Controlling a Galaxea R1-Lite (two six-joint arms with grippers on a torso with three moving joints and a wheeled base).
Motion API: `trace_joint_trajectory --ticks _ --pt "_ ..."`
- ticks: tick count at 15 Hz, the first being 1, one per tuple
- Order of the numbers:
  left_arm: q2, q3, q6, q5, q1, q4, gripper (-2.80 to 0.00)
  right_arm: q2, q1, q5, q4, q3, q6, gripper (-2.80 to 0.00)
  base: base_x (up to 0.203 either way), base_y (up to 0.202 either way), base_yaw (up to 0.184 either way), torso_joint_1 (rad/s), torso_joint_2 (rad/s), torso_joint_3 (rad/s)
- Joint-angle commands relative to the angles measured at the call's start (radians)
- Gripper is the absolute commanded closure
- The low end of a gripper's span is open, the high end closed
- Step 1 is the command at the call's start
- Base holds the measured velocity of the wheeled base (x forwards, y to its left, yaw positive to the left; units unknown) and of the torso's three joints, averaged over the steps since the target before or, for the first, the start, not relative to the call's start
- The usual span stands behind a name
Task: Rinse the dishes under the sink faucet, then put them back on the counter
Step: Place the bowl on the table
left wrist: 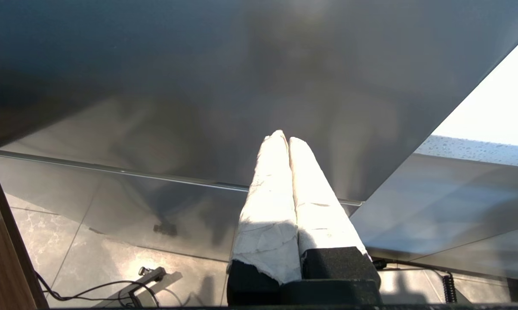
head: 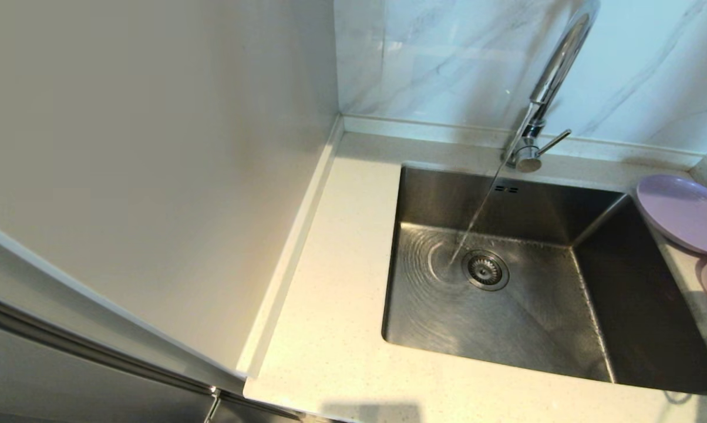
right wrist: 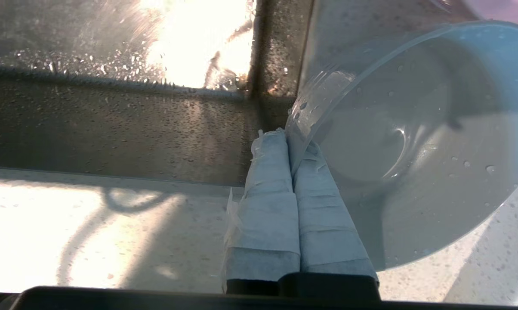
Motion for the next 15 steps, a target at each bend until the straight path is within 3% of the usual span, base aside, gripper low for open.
trace_joint_trajectory --ticks 1,15 --pt "0.0 0.0 -0.001 0.0 0.0 0.0 0.0 0.0 -0.013 0.002 0.0 -0.001 -0.004 0.0 0.0 0.0 0.0 0.0 0.0 0.0" --pt "0.0 0.0 -0.001 0.001 0.0 0.0 0.0 0.059 -0.042 -0.026 -0.003 -0.042 -0.006 0.0 0.0 0.0 0.0 0.0 0.0 0.0"
